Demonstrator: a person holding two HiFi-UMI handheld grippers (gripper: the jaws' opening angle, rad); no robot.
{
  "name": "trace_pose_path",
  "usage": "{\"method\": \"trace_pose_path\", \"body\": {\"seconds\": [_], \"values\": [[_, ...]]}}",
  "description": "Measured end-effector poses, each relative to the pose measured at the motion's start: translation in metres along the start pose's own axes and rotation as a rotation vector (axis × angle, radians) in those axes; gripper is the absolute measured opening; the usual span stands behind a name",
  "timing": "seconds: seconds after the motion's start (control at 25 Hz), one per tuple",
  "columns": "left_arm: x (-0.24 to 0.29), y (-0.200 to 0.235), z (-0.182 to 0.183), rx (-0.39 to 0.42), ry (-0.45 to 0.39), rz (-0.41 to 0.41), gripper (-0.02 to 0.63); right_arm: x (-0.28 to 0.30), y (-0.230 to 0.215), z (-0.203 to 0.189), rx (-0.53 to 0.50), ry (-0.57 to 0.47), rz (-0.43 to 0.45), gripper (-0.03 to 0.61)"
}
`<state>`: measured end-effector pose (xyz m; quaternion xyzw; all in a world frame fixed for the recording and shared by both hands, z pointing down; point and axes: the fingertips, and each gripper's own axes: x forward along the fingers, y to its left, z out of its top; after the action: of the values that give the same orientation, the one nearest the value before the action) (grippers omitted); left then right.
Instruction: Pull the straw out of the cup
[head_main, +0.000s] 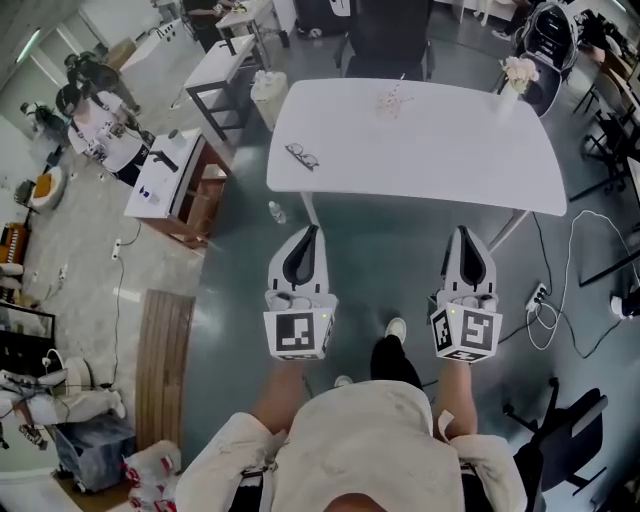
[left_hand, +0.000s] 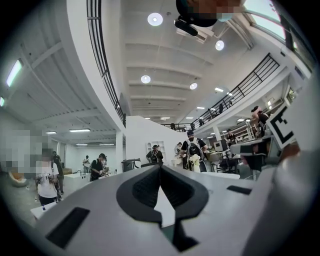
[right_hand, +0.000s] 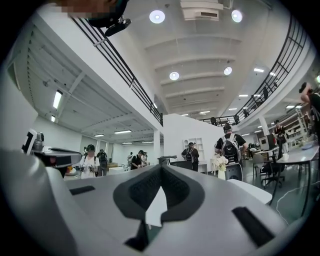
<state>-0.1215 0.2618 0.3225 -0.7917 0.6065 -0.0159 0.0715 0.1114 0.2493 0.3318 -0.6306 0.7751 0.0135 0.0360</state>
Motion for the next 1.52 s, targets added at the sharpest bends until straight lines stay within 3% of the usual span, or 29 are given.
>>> {"method": "trace_pose_path", "body": {"seconds": [0.52,0.8,1.12,1.52], "values": [[0.159,-0.065,-0.009,-0.004,0.057,-0.004,0.006,0.107,-0.127,-0.027,0.034,0.047,0.003,0.003],[0.209,-0.099,-0.006,0.001,0.056,-0.017,0.006,0.143,-0.172,-0.032,0.045,0.044,0.028,0.003],[0.233,-0.096,0.001,0.015,0.029,0.006,0.006,0.171,-0.18,-0.03,0.043,0.039,0.057,0.003],[0.284,-0.059,-0.026,-0.004,0.022,-0.019,0.006,0.235,-0.159,-0.044,-0.001,0.057,0.063,0.003]]}}
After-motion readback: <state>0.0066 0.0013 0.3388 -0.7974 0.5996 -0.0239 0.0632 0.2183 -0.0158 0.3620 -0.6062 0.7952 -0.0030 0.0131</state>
